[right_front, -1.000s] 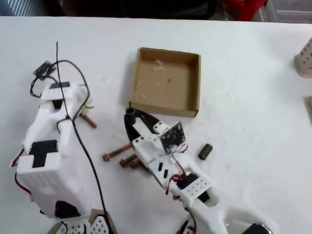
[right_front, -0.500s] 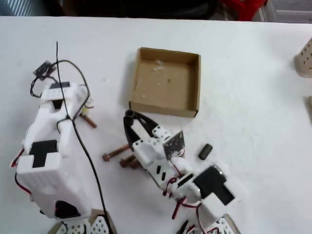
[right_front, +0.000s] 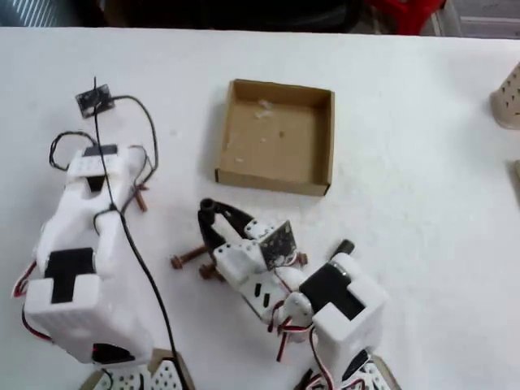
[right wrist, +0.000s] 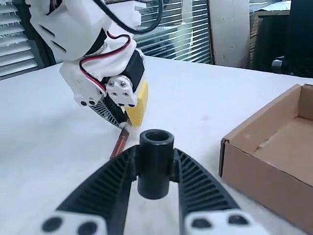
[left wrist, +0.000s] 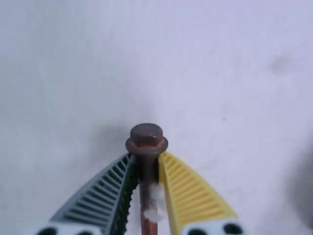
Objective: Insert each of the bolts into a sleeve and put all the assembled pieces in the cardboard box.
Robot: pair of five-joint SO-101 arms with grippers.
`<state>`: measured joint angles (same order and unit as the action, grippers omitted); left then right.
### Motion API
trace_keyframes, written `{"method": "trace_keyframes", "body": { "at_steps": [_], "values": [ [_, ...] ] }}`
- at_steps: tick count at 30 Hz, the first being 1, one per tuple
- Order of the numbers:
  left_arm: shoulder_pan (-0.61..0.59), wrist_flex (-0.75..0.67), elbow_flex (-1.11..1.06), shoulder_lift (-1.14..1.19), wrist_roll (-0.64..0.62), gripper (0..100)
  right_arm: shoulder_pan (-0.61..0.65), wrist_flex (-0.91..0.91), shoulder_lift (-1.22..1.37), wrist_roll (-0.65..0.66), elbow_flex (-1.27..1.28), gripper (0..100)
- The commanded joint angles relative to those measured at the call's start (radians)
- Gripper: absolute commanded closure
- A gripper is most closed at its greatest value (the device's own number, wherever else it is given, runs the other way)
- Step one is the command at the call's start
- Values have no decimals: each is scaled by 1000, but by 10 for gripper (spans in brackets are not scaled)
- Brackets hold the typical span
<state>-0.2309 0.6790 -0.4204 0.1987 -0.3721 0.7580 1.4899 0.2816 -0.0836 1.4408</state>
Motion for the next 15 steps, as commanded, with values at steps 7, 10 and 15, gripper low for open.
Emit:
{"method": "trace_keyframes", "body": {
  "at_steps": [7,10,15],
  "values": [
    [21,-511,-374,-306,55,979,16,28,4,-11,-20,983],
    [31,-724,-491,-312,55,979,16,28,4,-11,-20,983],
    [61,-1169,-707,-312,75,978,16,28,4,-11,-20,983]
  ]
}}
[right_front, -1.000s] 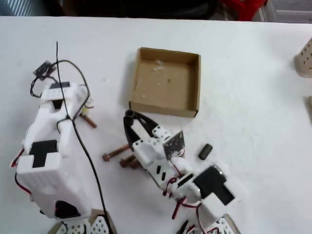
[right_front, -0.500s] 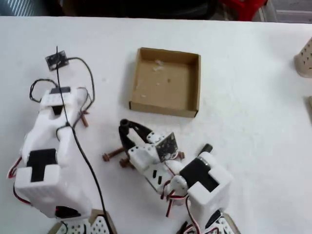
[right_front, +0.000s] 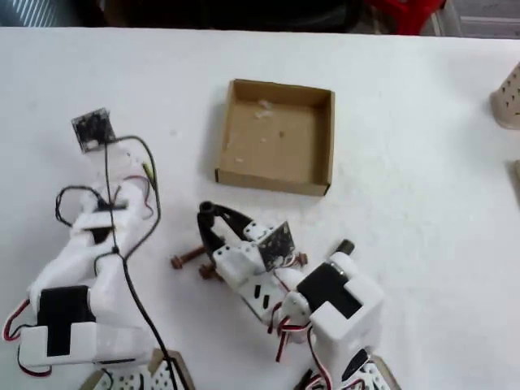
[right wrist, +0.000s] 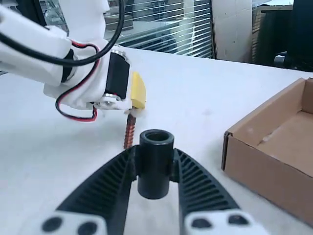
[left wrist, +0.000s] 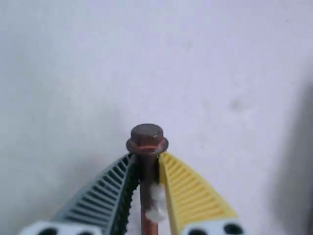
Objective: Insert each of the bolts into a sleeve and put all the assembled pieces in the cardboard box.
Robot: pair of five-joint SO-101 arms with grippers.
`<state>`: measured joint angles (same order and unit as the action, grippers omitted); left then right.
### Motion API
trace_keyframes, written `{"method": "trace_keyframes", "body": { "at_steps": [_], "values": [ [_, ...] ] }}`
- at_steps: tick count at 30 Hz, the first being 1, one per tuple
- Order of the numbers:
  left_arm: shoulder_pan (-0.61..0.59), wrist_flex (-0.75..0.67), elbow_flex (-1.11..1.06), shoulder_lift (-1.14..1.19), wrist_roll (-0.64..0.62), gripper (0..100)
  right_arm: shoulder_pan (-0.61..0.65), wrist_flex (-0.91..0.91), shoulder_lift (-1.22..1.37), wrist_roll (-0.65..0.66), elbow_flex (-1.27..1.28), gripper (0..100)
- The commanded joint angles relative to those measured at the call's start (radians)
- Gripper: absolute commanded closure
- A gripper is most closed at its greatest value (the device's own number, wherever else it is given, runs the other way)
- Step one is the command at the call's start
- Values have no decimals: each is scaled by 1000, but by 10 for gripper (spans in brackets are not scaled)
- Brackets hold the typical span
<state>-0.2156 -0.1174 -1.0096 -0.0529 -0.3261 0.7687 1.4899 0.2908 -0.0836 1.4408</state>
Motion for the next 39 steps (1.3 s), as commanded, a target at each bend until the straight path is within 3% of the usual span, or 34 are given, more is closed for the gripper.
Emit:
{"method": "trace_keyframes", "body": {
  "at_steps": [1,3,6,9,27,39],
  "values": [
    [62,-456,-152,-61,57,978,5,28,-5,-11,-20,983],
    [97,-566,-198,-61,112,977,5,28,-5,-11,-20,983],
    [156,-588,-219,-68,149,977,5,28,-5,-11,-20,983],
    [199,-605,-210,-71,152,977,5,27,-5,-11,-20,983],
    [286,-1152,-371,-71,152,977,1,-25,-2,-11,-54,982],
    [326,-1183,-408,-71,152,977,5,127,-5,-5,92,983]
  ]
}}
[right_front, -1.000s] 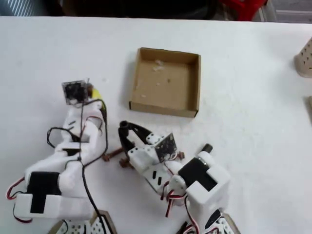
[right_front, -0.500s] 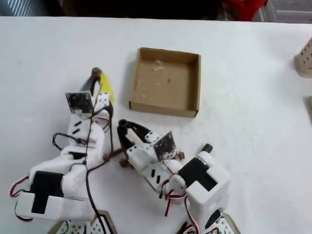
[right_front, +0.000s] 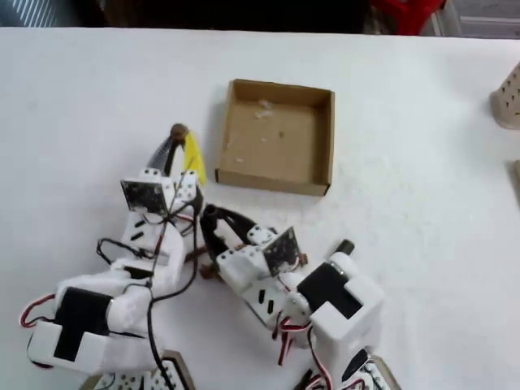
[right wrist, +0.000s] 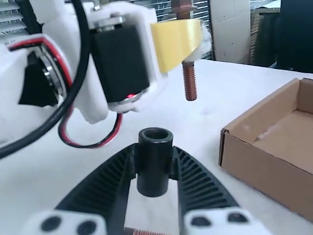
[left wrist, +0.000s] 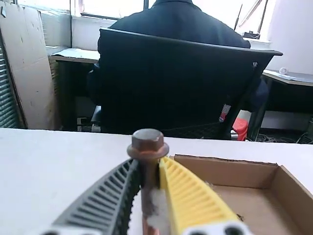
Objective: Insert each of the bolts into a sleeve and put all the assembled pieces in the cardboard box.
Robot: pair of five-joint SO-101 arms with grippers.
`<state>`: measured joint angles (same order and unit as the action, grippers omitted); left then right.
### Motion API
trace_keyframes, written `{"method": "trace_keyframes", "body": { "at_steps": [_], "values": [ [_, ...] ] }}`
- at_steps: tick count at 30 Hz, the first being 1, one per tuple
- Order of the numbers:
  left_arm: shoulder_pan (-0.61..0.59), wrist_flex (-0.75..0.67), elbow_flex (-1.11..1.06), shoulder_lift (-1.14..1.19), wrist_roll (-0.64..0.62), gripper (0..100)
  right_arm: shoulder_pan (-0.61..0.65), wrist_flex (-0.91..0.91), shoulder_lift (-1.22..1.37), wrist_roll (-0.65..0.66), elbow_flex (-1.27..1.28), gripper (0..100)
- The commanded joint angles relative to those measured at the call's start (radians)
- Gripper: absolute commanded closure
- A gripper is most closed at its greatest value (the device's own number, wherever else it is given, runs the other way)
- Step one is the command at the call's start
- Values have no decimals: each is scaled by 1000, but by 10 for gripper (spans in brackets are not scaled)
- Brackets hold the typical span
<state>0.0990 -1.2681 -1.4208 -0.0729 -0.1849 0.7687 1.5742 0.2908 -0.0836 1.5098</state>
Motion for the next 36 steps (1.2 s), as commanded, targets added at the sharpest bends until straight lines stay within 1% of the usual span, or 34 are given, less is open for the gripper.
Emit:
{"method": "trace_keyframes", "body": {
  "at_steps": [1,5,9,11,13,16,21,25,28,32,36],
  "values": [
    [15,-32,3,-51,11,977,4,42,-5,-5,31,983],
    [19,-32,3,-51,11,977,1,53,-13,-5,71,983],
    [19,-32,5,-61,11,977,-4,116,-13,-8,124,983],
    [22,-15,-5,-107,11,977,-44,117,-13,-9,123,983],
    [36,40,-12,-188,11,977,-65,119,-13,-11,123,983],
    [61,184,-34,-358,9,977,-70,119,-13,-11,123,983],
    [133,511,-54,-687,3,977,-70,116,-13,-11,120,983],
    [173,753,-54,-897,3,977,-70,116,-13,-11,120,983],
    [180,905,-54,-997,3,977,-70,116,-13,-11,120,983],
    [183,1092,-54,-1073,3,977,-70,116,-13,-11,120,983],
    [222,1165,-55,-1118,3,977,-70,116,-12,-11,118,983]
  ]
}}
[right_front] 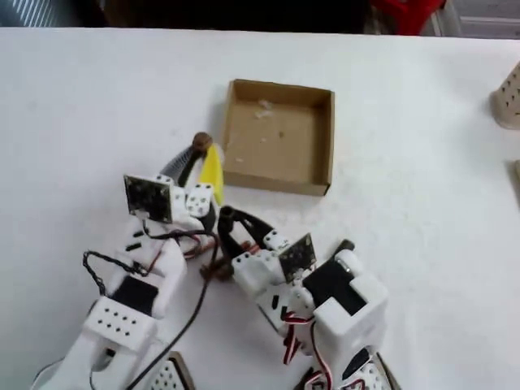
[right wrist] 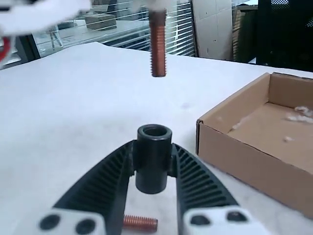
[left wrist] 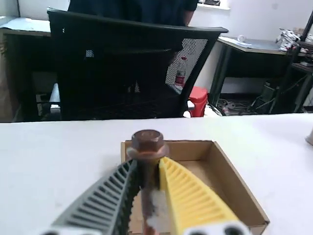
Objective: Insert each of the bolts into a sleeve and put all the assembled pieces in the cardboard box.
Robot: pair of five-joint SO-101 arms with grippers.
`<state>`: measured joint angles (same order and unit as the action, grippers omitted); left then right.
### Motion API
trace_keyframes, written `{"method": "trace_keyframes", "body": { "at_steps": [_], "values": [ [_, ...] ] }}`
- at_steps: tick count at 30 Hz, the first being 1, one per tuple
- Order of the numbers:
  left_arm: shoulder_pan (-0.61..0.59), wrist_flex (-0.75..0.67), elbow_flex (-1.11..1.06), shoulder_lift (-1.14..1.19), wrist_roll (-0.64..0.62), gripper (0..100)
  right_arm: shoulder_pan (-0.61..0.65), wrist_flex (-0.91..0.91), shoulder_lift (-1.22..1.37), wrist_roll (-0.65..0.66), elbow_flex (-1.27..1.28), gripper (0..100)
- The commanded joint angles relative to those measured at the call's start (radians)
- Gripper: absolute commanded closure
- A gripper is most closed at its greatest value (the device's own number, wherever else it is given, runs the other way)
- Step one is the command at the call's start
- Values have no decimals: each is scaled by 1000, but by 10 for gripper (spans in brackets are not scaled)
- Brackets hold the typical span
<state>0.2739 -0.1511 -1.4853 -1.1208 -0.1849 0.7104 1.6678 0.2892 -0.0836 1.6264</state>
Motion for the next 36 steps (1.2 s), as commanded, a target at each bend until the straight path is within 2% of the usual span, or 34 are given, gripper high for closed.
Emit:
{"method": "trace_keyframes", "body": {
  "at_steps": [1,9,32,36],
  "values": [
    [58,52,5,-77,3,977,-12,21,-10,-11,2,983],
    [134,43,-94,-107,3,977,-12,21,-10,-11,2,982],
    [134,49,-52,-165,2,977,-12,21,-12,-11,2,982],
    [134,163,-52,-245,2,977,-12,21,-12,-11,2,982]
  ]
}}
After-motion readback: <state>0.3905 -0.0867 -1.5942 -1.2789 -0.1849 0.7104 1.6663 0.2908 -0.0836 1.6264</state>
